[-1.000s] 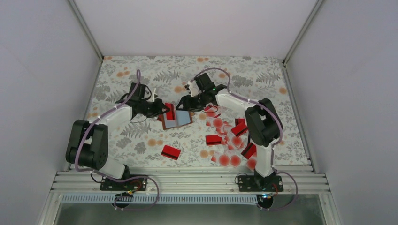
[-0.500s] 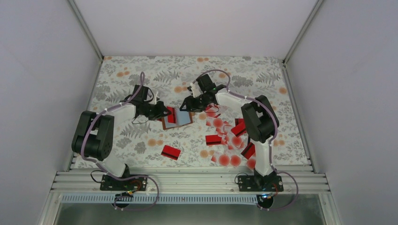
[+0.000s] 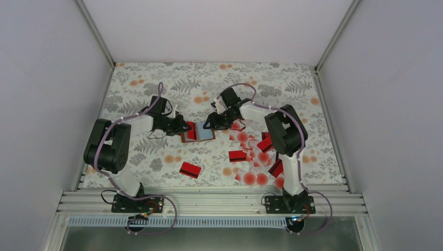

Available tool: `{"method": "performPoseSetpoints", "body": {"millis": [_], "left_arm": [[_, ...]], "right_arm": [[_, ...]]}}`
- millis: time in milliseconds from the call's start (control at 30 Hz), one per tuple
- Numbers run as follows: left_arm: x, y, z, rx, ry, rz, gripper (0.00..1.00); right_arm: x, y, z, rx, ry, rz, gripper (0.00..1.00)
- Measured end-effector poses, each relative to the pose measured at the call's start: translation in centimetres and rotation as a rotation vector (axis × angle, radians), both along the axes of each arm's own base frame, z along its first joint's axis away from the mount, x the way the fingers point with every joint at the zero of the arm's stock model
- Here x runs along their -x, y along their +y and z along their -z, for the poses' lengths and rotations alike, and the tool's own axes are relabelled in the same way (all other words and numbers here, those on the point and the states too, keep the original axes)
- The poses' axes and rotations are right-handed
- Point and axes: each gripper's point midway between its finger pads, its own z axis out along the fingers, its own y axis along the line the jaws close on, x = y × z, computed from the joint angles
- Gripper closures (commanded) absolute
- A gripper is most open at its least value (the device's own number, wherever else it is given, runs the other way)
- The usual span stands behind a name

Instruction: Put the credit cards into the card holder

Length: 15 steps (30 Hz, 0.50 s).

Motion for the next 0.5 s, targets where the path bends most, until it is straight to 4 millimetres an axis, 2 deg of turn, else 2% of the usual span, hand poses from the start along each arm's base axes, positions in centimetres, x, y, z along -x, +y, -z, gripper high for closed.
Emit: {"method": "performPoseSetpoints", "body": {"millis": [500], "left_arm": [[0.0, -0.5, 1.1, 0.027, 0.041, 0.010, 0.98]], "right_arm": [[-0.2, -0.3, 0.1, -0.007, -0.009, -0.008, 0.51]]}}
